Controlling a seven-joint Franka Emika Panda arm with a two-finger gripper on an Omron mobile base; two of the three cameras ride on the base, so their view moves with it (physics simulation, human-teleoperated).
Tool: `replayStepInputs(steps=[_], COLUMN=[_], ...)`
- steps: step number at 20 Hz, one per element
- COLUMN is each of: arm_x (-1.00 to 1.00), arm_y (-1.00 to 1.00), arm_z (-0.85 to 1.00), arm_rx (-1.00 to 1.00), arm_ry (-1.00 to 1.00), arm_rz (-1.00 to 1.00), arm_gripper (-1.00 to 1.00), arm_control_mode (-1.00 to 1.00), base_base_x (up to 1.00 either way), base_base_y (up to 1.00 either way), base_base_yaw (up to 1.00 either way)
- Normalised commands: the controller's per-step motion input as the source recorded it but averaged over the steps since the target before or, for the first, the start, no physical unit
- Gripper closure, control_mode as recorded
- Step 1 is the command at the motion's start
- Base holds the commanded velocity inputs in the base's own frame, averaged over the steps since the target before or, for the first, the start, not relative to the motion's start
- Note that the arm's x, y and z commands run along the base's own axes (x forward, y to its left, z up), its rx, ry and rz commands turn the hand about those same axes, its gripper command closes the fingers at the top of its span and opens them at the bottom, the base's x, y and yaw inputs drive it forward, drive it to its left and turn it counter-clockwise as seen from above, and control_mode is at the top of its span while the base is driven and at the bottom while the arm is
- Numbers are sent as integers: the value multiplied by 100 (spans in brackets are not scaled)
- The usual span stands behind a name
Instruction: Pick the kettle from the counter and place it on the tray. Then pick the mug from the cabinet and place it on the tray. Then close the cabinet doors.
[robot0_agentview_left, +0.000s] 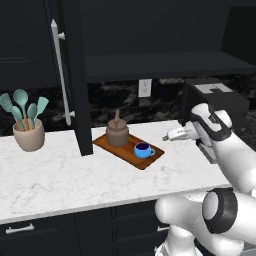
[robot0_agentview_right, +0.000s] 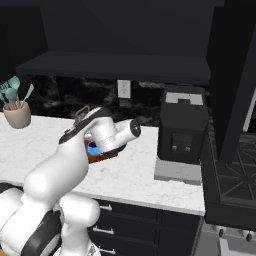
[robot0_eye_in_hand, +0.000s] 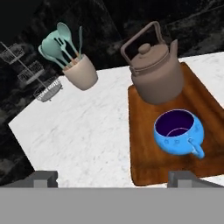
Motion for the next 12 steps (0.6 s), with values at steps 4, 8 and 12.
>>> replayStepInputs(steps=[4,8,12], arm_x=[-49,-48,-33], arm_y=[19,19,28], arm_z=[44,45,45], arm_rx=[0,0,-6], arm_ry=[0,-1,-14], arm_rz=[-3,0,5], arm_gripper=[-100,-100,-100], arm_control_mode=[-100,-100,-100], base_base_x=[0,0,0], base_base_y=[0,0,0], base_base_yaw=[0,0,0])
